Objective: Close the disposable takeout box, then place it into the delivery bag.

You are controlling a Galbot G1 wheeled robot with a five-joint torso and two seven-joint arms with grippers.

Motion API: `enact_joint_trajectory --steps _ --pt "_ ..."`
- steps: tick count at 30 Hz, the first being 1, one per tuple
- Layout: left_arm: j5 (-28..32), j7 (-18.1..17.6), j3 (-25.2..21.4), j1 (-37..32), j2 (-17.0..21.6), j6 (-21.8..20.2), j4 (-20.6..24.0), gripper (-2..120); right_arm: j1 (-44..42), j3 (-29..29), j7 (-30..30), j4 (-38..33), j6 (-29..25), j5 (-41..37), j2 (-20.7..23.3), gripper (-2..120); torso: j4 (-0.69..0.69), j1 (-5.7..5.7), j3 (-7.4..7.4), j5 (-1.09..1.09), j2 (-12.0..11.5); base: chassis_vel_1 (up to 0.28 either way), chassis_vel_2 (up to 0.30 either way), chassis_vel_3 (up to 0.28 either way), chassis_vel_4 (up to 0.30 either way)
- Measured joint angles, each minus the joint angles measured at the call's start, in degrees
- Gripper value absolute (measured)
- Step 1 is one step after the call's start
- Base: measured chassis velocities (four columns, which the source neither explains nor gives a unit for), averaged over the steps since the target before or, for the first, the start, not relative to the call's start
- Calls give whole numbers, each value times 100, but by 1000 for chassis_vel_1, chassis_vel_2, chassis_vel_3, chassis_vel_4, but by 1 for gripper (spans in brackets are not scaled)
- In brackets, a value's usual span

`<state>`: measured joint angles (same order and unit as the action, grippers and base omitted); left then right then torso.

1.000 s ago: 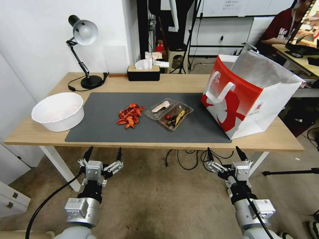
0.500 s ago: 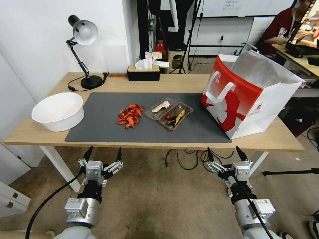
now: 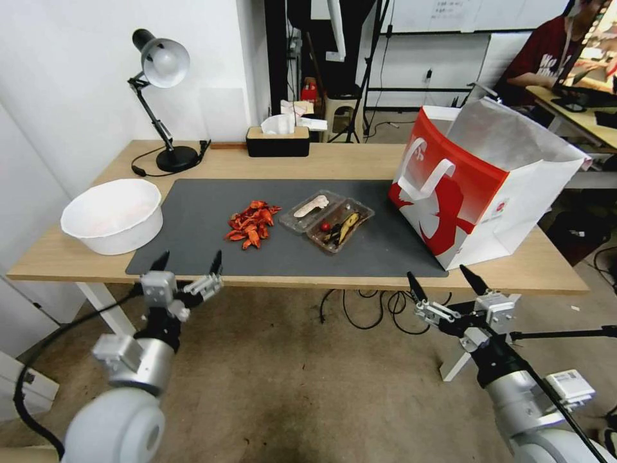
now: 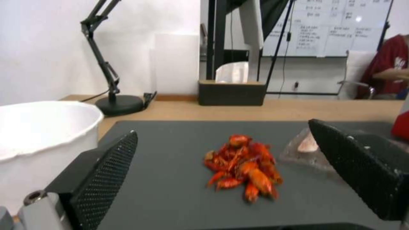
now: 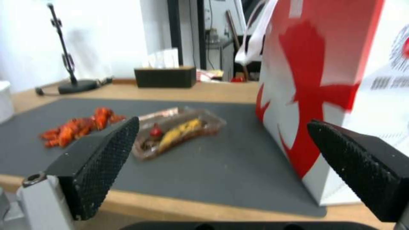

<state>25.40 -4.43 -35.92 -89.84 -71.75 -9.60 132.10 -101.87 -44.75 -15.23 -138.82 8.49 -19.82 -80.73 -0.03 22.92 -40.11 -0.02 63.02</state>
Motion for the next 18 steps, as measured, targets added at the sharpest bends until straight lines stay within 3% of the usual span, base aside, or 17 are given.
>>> enact_joint_trajectory --steps 4,7,8,18 --pt "385 -63 -85 -9 86 30 187 100 28 -424 -209 -149 134 -550 170 100 4 -1 0 7 0 0 0 0 0" --pt "422 -69 -106 -1 98 40 187 100 51 -712 -354 -247 213 -908 283 100 3 -1 1 -3 0 0 0 0 0" --pt "423 -69 -112 -2 100 45 181 100 77 -766 -456 -245 288 -1046 319 100 0 0 0 8 0 0 0 0 0" --pt "400 -63 -117 -65 52 80 142 100 177 -693 -641 -116 385 -1173 406 100 3 0 0 2 0 0 0 0 0"
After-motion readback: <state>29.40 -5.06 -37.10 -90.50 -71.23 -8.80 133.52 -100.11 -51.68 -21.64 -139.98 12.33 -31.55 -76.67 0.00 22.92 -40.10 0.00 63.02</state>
